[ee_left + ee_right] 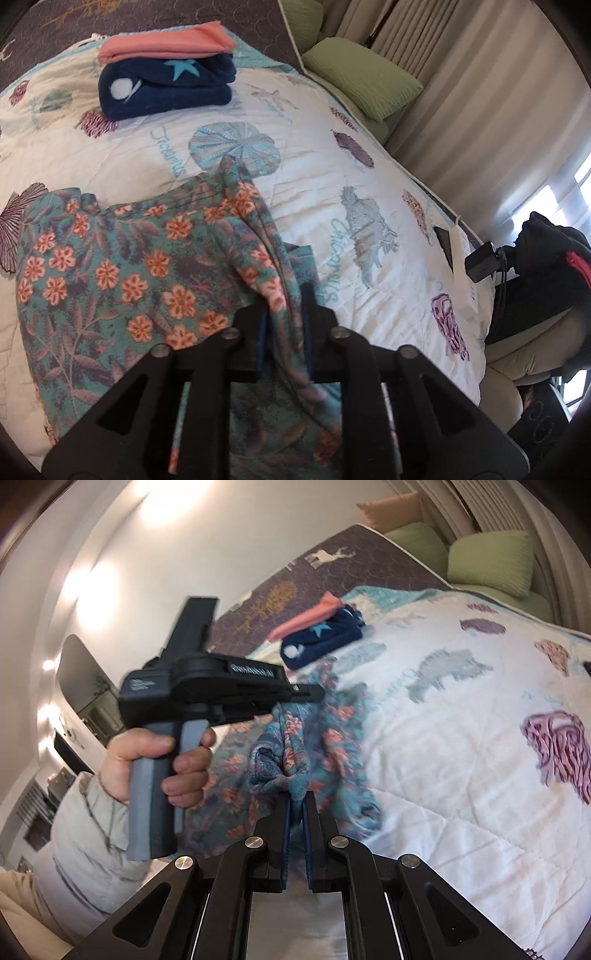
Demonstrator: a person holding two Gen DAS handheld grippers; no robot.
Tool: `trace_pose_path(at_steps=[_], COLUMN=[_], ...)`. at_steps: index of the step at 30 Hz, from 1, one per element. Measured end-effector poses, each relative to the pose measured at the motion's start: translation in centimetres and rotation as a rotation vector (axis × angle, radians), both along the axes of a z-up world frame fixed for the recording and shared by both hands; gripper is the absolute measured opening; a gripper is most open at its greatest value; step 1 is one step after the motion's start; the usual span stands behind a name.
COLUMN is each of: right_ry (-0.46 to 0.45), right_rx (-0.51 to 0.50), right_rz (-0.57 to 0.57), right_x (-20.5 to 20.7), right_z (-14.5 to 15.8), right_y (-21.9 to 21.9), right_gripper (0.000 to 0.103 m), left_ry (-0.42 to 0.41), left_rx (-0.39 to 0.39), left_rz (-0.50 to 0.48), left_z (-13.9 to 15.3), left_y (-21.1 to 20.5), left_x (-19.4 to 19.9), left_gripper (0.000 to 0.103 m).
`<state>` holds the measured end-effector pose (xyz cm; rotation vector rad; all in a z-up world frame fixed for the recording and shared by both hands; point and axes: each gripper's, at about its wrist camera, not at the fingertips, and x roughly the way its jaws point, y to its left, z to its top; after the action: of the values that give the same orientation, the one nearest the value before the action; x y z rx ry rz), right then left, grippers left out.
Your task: Fold small clothes
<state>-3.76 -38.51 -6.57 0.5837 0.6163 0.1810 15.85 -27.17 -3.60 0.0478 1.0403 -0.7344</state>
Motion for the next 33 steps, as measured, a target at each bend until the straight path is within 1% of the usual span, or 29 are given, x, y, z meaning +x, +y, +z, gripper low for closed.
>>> trace_pose_path(at_steps=[2,3,6,8,9,11,12,15,18,20,23,25,26,29,32,33], right_ry=[0.026,0.036,0.059,0.064,0.064,0.062,0.061,0.059,0.065,0.072,0.072,0.068,0.067,0.062,0.061,0.063], right_rx=[-0.008,-0.007,-0.001,0.005,0.006,0.001,-0.001,-0.011,-0.018,-0.015,-0.023,-0.031,-0.033,-0.028,-0.036,-0.045], right_rz=[-0.009,-0.010,-0.015,-0.024,-0.028,-0.033,-0.034,-0.038,-0.048,-0.054,-0.063,-0.066,-0.068,-0.076,-0.081,-0.080], right_x=[-0.3,-0.5,-0.7,-1.1,-1.1,-1.3,-1.4,-1.6,-1.8,-1.9,-2.0,-2.1,-2.1,-2.5,-3.1,-3.1], right_z=[-0.8,-1.1,-1.9,-2.1,-2.0,-1.8,-1.7,-1.3,-1.1,-1.1,-0.8,-0.5,-0.3,0.2,0.7,0.7], right_y=[-0.2,-0.3,-0.7,-0.9,-1.0,-1.1,-1.1,-1.3,-1.5,-1.7,-1.7,-1.5,-1.4,-1.1,-0.9,-0.9], right_gripper=[0.006,0.006,0.006,0.006,0.007,0.007,0.009,0.009,0.010,0.010,0.010,0.010,0.010,0.019,0.026,0.030], left_ry=[-0.012,-0.027,-0.091,-0.127,-0.151,-0.192,-0.212,-0.234,-0.216,-0.195,-0.171,-0.174,-0.186,-0.243,-0.261,-0.274], left_rx=[-0.021,-0.023,-0.026,-0.046,-0.052,-0.041,-0.022,0.031,0.107,0.125,0.135,0.170,0.195,0.251,0.201,0.203], left_rz=[-0.014,-0.022,-0.016,-0.007,0.000,0.021,0.043,0.113,0.155,0.153,0.121,0.121,0.125,0.176,0.204,0.214], left_z=[0.6,1.1,3.0,4.1,4.7,5.2,5.1,4.2,2.4,1.2,-0.4,-1.5,-1.9,-2.6,-2.1,-1.9], left_y=[0.3,0.7,2.4,4.5,5.8,8.3,10.0,13.7,16.7,17.4,17.0,15.7,15.2,13.8,13.8,13.8], left_x=[-0.6,-1.2,-2.8,-4.1,-5.0,-6.6,-7.8,-10.0,-12.6,-13.9,-15.7,-16.0,-16.0,-15.6,-15.5,-15.4], left_gripper=[0.026,0.027,0.035,0.045,0.049,0.058,0.059,0.061,0.061,0.061,0.061,0.061,0.061,0.061,0.061,0.061])
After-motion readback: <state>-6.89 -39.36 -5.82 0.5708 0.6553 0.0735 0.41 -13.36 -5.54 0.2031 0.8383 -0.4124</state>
